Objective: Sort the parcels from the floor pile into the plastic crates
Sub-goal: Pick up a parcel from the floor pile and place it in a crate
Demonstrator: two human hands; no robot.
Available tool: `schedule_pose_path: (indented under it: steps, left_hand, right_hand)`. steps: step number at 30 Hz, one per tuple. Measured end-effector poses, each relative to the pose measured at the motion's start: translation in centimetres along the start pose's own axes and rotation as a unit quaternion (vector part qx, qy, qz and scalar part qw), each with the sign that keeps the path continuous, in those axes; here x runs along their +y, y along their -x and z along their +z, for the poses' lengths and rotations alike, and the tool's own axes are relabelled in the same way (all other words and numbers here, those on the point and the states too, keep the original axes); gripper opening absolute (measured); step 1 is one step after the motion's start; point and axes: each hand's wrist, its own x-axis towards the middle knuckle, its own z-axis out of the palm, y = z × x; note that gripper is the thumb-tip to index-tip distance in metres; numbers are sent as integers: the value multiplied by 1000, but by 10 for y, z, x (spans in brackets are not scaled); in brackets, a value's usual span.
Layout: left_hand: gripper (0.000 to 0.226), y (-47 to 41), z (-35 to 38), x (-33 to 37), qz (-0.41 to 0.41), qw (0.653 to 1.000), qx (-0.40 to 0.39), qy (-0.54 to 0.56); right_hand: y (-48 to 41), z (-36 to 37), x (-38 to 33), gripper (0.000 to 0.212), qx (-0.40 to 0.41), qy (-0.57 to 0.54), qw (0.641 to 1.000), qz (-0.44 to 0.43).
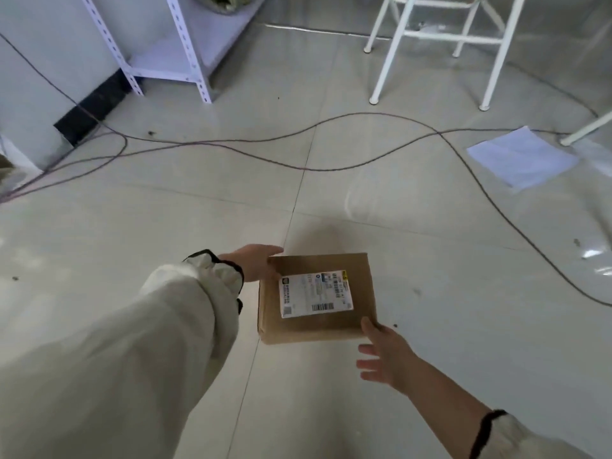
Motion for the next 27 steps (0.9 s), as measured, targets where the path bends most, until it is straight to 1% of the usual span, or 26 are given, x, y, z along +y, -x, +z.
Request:
schedule_pose_path:
  steps: [2,3,6,8,11,13,14,16,17,18,20,22,27]
  left_hand:
    - [47,5,9,-2,3,999,28,25]
    - [45,10,14,-4,-12,998,40,43]
    - [44,45,38,-2,-68,994,46,71]
    - [45,72,65,8,-94,994,24,55]
    - [50,93,103,24,-108,993,-3,42]
    - [58,91,111,25,-110,989,5,94]
    - [63,87,109,23,-113,981,10,158]
    - [71,80,96,23,-122,940,12,319]
    - [73,75,89,23,-127,917,7,379]
    - [73,70,82,23,-134,901,-5,414]
    - [72,59,74,25,-138,888,-35,438]
    - [68,51,76,28,-132,886,-44,443]
    - [64,46,86,30,-121,876,-22,466]
  right_hand:
    - [-10,-2,-2,56,9,-12,1000,-19]
    - [-12,-4,-6,52,15,-9,999,-30]
    - [-19,-10,-26,43,39,5,997,-62]
    - [-27,-8,-44,41,55,18,994,-95]
    - [-38,3,-62,34,37,9,992,-124]
    - [-41,10,-59,35,34,16,991,-128]
    - [-40,11,-54,38,42,28,990,-132]
    - [-34,9,-38,45,54,52,989,-130]
    - [-32,7,-30,46,44,57,989,-126]
    - [-32,6,-23,47,19,56,991,-120]
    - [-30,6,-14,48,-43,49,992,-107]
    - [-31,5,-12,45,-77,50,990,-105]
    - [-39,7,-11,38,-82,46,989,-118]
